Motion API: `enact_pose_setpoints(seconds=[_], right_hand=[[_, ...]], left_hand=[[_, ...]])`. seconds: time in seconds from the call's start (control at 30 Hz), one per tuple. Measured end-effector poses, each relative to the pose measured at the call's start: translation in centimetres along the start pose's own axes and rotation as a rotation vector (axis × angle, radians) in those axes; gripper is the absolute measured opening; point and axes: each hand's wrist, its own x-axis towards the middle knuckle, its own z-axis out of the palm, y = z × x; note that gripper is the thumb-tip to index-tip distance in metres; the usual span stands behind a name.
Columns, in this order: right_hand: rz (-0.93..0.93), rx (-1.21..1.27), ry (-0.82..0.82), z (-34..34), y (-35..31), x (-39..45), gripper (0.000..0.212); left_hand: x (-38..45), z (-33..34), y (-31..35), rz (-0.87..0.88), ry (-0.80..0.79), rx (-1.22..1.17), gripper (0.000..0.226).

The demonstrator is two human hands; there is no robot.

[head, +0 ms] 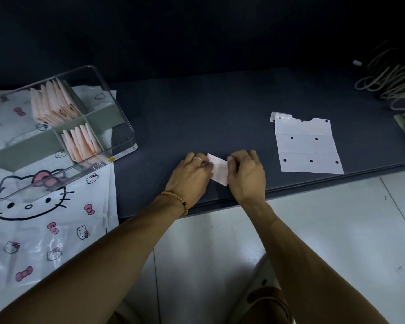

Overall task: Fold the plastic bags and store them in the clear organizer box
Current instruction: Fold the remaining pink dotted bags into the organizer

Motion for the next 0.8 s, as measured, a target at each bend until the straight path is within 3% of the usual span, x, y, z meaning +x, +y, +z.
enact_pose_setpoints(seconds=[0.07, 0.2, 0.33, 0.43, 0.5, 0.6, 0.8], right_hand=[[-0.097, -0.058, 0.074, -0.2, 0.8, -1.6, 0.021], [-0.250, -0.240, -0.033, 0.3, 2.9, -3.7, 0.032], [-0.248, -0.226, -0.063, 0.9, 3.3, -3.6, 0.034], [-0.255, -0.173, -0.022, 1.1, 3.5, -3.8, 0.032], [-0.263, -0.157, -0.012, 1.2, 3.6, -3.9, 0.033], [-0.261, -0.143, -0.009, 1.2, 3.7, -3.8, 0.034], [-0.262, -0.146, 0.010, 1.2, 3.7, -3.9, 0.033]], left_hand=[[-0.1, 0.0, 0.1, -0.013, 0.004, -0.002, 0.027], [-0.3, 0.0, 0.2, 0.006, 0.022, 0.004, 0.028], [-0.2, -0.4, 0.2, 0.003, 0.046, 0.043, 0.027], [0.6, -0.5, 1.0, 0.139, 0.101, 0.115, 0.023], [1.7, 0.1, 1.8, 0.252, 0.050, 0.127, 0.030], [2.7, 0.9, 2.2, 0.283, -0.002, 0.123, 0.033], [2.5, 0.2, -0.7, 0.361, 0.109, 0.107, 0.031]])
